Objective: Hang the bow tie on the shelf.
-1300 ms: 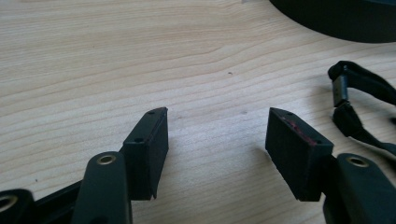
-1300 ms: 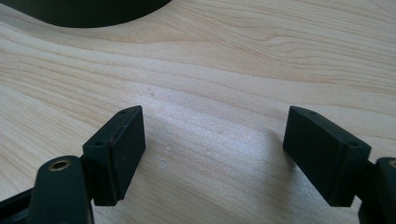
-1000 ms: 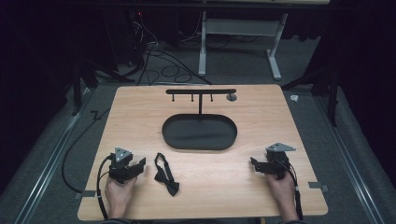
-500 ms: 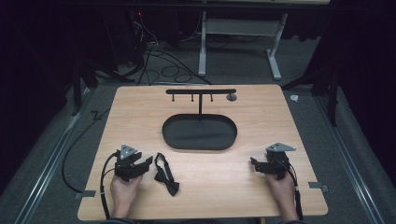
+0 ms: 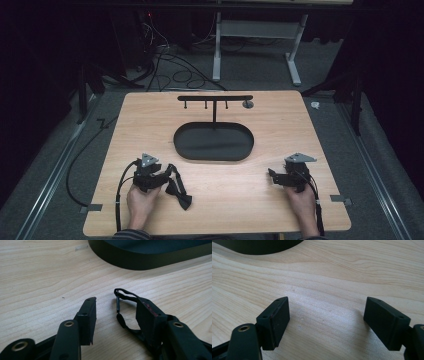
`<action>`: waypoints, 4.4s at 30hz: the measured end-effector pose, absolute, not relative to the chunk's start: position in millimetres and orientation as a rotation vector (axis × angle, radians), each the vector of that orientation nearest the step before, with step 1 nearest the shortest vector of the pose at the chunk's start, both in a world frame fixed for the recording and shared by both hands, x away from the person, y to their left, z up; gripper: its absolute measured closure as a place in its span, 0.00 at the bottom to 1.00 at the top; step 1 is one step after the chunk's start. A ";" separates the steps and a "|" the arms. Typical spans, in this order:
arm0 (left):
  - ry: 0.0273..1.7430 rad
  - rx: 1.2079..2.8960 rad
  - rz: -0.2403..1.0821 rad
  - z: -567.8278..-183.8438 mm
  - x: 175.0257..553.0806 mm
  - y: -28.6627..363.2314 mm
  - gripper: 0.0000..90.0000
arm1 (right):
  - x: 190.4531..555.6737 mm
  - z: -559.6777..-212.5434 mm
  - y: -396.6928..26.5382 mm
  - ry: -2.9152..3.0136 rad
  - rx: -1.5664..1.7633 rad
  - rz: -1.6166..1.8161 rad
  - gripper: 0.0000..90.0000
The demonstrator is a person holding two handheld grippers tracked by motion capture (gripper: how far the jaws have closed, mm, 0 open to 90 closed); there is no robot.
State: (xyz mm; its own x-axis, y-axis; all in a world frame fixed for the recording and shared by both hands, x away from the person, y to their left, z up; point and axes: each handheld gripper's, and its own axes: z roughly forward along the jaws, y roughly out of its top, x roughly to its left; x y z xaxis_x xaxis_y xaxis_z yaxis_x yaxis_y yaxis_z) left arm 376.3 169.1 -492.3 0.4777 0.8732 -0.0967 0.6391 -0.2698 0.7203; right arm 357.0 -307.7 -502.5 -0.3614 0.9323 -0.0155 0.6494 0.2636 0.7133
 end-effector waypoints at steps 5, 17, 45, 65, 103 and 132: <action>1.253 2.016 0.433 -494.8 376.6 167.3 0.63 | 357.0 -502.5 -307.7 2.105 1.432 0.870 0.24; 1.244 2.077 0.500 -497.6 375.1 161.2 0.88 | 356.9 -502.5 -307.5 2.105 1.434 0.871 0.24; 1.117 2.009 0.496 -451.7 368.8 157.4 0.97 | 357.1 -502.5 -307.9 2.104 1.432 0.872 0.24; 0.998 1.963 0.516 -411.6 371.3 147.6 0.98 | 357.1 -502.5 -307.9 2.105 1.432 0.872 0.24; 0.776 1.979 0.430 -353.4 411.4 94.5 0.98 | 357.0 -502.5 -307.8 2.105 1.433 0.871 0.24; 0.814 1.967 0.435 -341.1 463.3 66.2 0.97 | 357.0 -502.4 -307.7 2.104 1.435 0.873 0.24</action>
State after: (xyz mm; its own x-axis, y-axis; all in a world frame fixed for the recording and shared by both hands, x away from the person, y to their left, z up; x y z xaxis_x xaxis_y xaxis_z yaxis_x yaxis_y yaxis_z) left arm 463.3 66.2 -341.1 0.7176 0.6960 -0.0249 0.3662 -0.3467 0.8636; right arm 357.0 -307.7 -502.4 -0.3605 0.9327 -0.0110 0.6508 0.2600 0.7134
